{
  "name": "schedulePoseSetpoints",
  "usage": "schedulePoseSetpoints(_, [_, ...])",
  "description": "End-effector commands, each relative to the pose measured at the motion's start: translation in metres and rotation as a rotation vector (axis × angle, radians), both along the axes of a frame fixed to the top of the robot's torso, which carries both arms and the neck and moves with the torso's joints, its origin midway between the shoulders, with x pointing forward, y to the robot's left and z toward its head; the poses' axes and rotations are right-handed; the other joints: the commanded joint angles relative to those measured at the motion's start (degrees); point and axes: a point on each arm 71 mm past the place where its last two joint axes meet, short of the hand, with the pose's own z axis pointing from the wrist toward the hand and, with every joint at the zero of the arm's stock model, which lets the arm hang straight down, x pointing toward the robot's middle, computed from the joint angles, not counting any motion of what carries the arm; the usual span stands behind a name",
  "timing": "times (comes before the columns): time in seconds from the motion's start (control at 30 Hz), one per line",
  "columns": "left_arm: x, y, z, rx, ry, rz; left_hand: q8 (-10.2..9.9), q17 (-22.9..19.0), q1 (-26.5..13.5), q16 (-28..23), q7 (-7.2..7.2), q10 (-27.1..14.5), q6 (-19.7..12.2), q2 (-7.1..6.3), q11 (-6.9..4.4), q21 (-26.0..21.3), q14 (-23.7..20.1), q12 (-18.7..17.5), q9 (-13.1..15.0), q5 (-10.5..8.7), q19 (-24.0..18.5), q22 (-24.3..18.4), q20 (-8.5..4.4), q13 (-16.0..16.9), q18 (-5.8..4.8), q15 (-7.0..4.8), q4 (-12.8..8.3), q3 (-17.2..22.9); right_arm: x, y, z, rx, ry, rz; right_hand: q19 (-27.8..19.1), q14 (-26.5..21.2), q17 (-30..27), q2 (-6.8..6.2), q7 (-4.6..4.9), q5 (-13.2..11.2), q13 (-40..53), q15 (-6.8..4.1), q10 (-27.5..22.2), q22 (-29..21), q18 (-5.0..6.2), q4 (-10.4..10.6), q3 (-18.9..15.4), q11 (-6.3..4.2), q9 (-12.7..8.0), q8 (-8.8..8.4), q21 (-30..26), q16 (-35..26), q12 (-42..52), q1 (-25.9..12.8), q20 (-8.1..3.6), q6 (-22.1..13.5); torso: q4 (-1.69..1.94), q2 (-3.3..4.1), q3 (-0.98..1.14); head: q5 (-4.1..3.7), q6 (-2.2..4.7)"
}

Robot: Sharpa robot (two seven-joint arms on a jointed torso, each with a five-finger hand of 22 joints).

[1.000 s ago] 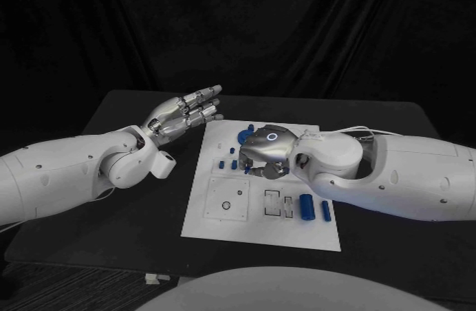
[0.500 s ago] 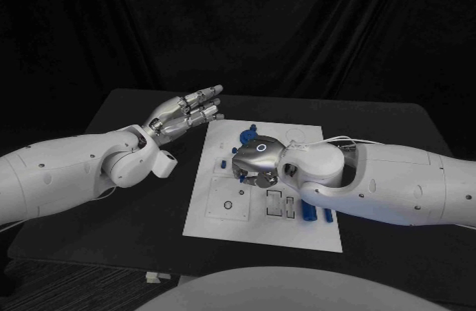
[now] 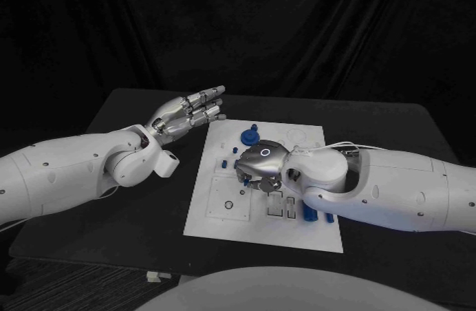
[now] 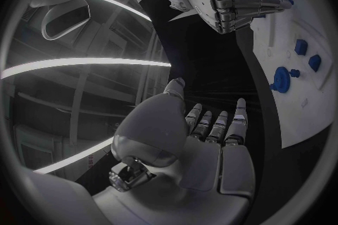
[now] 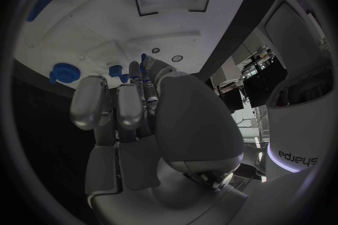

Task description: Assemble the parts on the task board

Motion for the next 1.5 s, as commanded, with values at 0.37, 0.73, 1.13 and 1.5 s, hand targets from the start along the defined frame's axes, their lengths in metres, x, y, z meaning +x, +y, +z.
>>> schedulePoseSetpoints(0.37, [0.000, -0.001, -0.001, -0.012, 0.000, 0.001, 0.4, 0.0, 0.1, 0.2, 0.29, 0.1, 0.1, 0.28, 0.04, 0.1, 0.1, 0.2, 0.1, 0.21, 0.4, -0.1, -0.03, 0.0, -0.31, -0.38, -0.3, 0.0, -0.006, 0.003, -0.005, 0.009, -0.002, 0.006, 0.0, 0.8, 0.1, -0.08, 0.47, -0.1, 0.1, 0.42, 0.1, 9.5, -0.24, 0.0, 0.4, 0.25, 0.1, -0.32, -0.1, 0.4, -0.1, -0.8, 0.40, 0.1, 0.15, -0.14, -0.06, 0.07, 0.00])
schedulePoseSetpoints(0.73, [0.001, -0.002, -0.001, -0.011, 0.003, -0.002, 0.4, 0.0, 0.1, 0.1, 0.34, 0.1, 0.0, 0.29, 0.03, 0.1, 0.0, 0.1, 0.1, 0.25, 0.4, -0.2, -0.03, 0.0, -0.32, -0.37, -0.4, 0.1, -0.007, 0.006, -0.008, 0.007, 0.014, 0.005, -0.2, 0.7, -0.3, -0.11, 0.46, -0.1, 0.1, 0.44, 0.1, 9.4, -0.15, 0.0, 0.4, 0.24, 0.1, -0.32, -0.6, 0.1, -0.1, -0.9, 0.42, 0.1, 0.16, -0.11, -0.04, 0.04, 0.00])
schedulePoseSetpoints(1.13, [0.002, -0.003, -0.002, -0.009, 0.007, -0.004, 0.4, 0.0, 0.1, 0.1, 0.34, 0.1, 0.0, 0.29, 0.03, 0.1, 0.0, 0.1, 0.1, 0.25, 0.4, -0.2, -0.03, 0.0, -0.32, -0.37, -0.4, 0.1, -0.009, 0.006, -0.014, -0.006, 0.045, -0.007, -0.6, 0.3, -0.9, -0.23, 0.51, 0.1, 0.1, 0.50, 0.2, 9.2, 0.02, -0.3, 0.7, 0.28, 0.1, -0.44, -1.5, -0.3, -0.2, -0.8, 0.50, 0.1, 0.16, -0.08, -0.01, 0.05, 0.00])
schedulePoseSetpoints(1.5, [0.002, -0.003, -0.004, -0.007, 0.013, -0.008, 0.4, 0.0, 0.2, 0.1, 0.39, 0.0, 0.0, 0.31, 0.02, 0.1, 0.0, 0.1, 0.1, 0.25, 0.4, -0.2, -0.03, 0.0, -0.35, -0.36, -0.5, 0.1, -0.009, 0.004, -0.016, -0.021, 0.055, -0.014, -0.8, 0.1, -1.2, -0.28, 0.56, 0.1, 0.1, 0.55, 0.1, 9.1, 0.08, -0.5, 0.9, 0.33, 0.1, -0.52, -1.8, -0.5, -0.2, -0.7, 0.55, 0.0, 0.10, -0.11, -0.01, 0.11, 0.00])
